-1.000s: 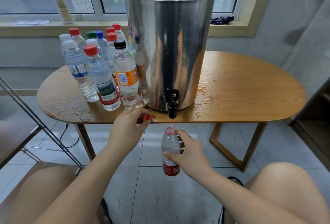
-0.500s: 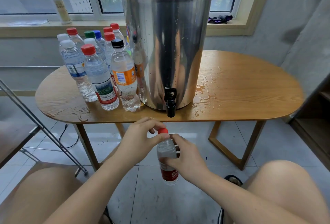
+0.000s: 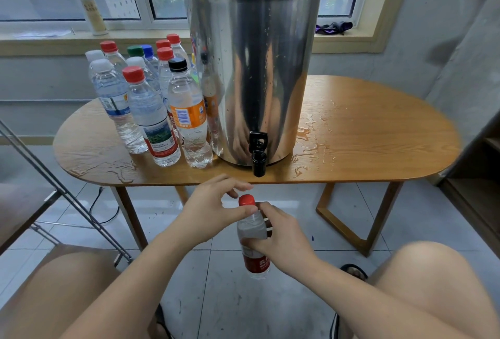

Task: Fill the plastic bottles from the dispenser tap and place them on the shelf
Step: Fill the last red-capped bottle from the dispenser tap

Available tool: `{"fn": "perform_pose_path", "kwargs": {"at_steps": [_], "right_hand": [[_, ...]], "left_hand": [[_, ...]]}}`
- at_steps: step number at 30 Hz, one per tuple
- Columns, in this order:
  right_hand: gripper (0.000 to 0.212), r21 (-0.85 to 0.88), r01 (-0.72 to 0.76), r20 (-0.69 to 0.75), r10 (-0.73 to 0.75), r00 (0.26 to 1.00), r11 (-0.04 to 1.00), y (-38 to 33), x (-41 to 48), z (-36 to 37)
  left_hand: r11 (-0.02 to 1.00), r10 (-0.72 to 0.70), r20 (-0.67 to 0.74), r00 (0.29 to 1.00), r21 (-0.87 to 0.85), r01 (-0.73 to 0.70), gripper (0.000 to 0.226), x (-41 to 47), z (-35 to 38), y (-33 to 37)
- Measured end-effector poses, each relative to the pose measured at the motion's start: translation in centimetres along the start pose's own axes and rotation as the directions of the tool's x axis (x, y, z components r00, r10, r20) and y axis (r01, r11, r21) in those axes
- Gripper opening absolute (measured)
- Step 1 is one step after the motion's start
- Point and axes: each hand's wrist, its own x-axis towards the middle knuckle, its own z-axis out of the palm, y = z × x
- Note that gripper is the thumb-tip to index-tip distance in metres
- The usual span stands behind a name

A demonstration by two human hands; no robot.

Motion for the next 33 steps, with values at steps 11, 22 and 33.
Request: {"fn": "perform_pose_path", "kwargs": {"at_steps": [11,22,33], "right_hand": [[0.058,-0.006,0.024,-0.014,-0.024,1.000,1.000,0.05,-0.32,0.07],[0.058,0.002,0.021,-0.003,-0.021,1.000,1.000,-0.04,-0.05,-0.05],[0.063,-0.004,0.032,-0.030,-0.032,0.999,0.999,-0.45,-0.43,-0.22]], "left_hand": [[0.994,0.032,0.072,0.997,0.106,-0.040,0.024,0.12,-0.13,0.49],[0.988,0.063,-0.013,0.998,0.141,-0.060,0.034,-0.06,0.03,0.39],[0.988,0.089,0.064,0.994,0.121,-0.096,0.025,-0.05,0.54,0.74]]}}
